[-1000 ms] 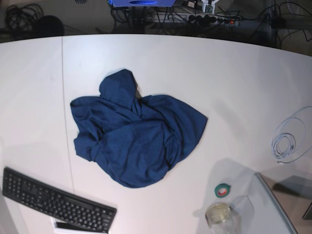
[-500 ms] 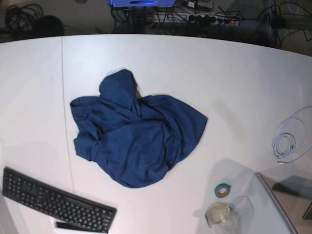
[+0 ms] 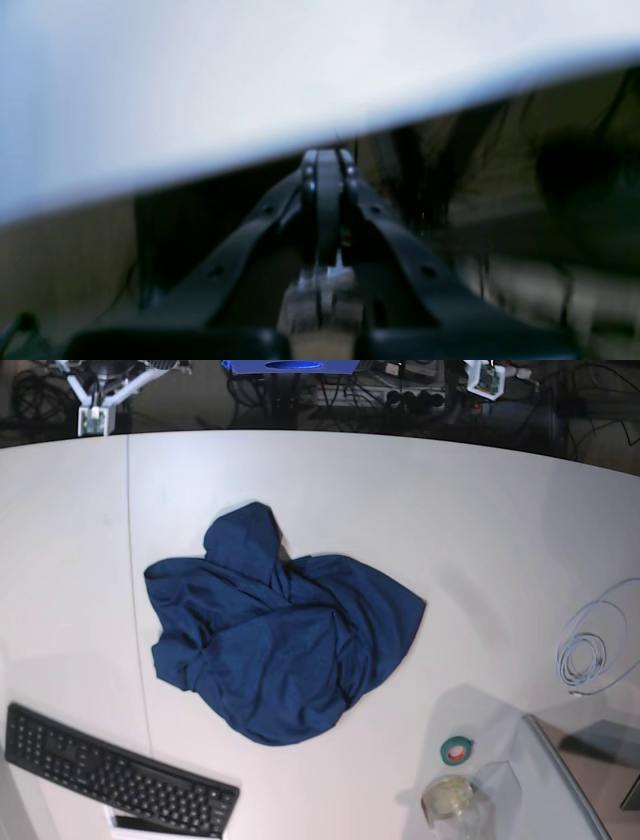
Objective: Layout the t-shirt on the table in an organized manner, then fold the t-shirt properly
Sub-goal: 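Lower the right gripper onto the blue t-shirt and grasp a fold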
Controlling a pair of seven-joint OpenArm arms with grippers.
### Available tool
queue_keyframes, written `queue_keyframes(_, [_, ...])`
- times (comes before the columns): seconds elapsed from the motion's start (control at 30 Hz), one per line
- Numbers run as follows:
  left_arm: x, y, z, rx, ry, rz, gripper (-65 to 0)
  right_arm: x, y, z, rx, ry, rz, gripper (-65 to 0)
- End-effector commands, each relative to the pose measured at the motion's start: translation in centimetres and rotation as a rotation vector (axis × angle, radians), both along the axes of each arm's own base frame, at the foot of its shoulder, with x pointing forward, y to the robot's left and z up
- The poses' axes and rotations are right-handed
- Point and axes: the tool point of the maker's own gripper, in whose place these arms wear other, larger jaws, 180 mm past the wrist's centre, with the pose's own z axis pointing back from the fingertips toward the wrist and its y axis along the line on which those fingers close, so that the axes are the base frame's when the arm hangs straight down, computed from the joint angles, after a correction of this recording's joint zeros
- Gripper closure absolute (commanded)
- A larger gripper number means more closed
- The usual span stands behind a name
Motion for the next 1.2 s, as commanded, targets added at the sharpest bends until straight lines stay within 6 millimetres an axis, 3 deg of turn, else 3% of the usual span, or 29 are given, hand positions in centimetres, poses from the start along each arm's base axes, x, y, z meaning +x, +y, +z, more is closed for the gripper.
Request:
queue_keyframes(0.0, [1.4, 0.3, 1.5, -0.013, -0.033, 0.011, 0.0, 1.9, 0.2, 0.7, 0.007, -0.045, 0.000, -0.2])
queue_keyframes(0.17, [7.7, -0.1, 4.5, -0.087, -0.012, 0.014, 0.0, 10.0, 0.5, 1.9, 0.038, -0.111, -0.011, -0.3])
queue_keyframes(0.37, [14.0, -0.4, 5.5, -0.087, -0.047, 0.043, 0.0, 20.0, 0.8, 6.4, 0.059, -0.279, -0.002, -1.7])
queue_keyframes(0.43, [15.2, -0.3, 5.9, -0.101, -0.072, 0.065, 0.0, 22.4, 1.2, 7.6, 0.068, -0.312, 0.016, -7.7])
queue_keyframes(0.57, [15.8, 1.2, 5.5, -0.143, -0.097, 0.216, 0.0, 27.0, 2.9, 8.8, 0.070, -0.336, 0.176, -32.1])
queue_keyframes(0.67, [15.4, 3.4, 4.2, -0.157, -0.085, 0.343, 0.0, 29.4, 3.2, 6.8, 0.075, -0.274, 0.236, -50.4])
queue_keyframes(0.7, [15.0, 4.1, 3.6, -0.158, -0.075, 0.380, 0.0, 29.8, 3.1, 5.5, 0.081, -0.237, 0.244, -53.6])
queue_keyframes(0.8, [14.1, 5.6, 2.7, -0.154, -0.053, 0.441, -0.8, 31.3, 3.4, 3.0, 0.108, -0.210, 0.250, -51.9])
queue_keyframes(0.9, [13.3, 6.1, 1.8, -0.141, -0.022, 0.445, -21.7, 32.0, 3.9, 1.5, 0.127, -0.213, 0.256, -49.2])
queue_keyframes(0.93, [13.1, 6.1, 1.4, -0.140, -0.011, 0.449, -23.5, 32.2, 4.0, 1.4, 0.129, -0.217, 0.260, -48.6])
queue_keyframes(1.0, [13.1, 5.8, 1.2, -0.150, -0.004, 0.426, -23.5, 32.2, 4.4, 1.4, 0.134, -0.220, 0.265, -47.3])
queue_keyframes(1.17, [13.2, 4.7, 1.1, -0.172, -0.001, 0.358, -23.5, 32.7, 7.7, 2.1, 0.121, -0.233, 0.376, -46.8])
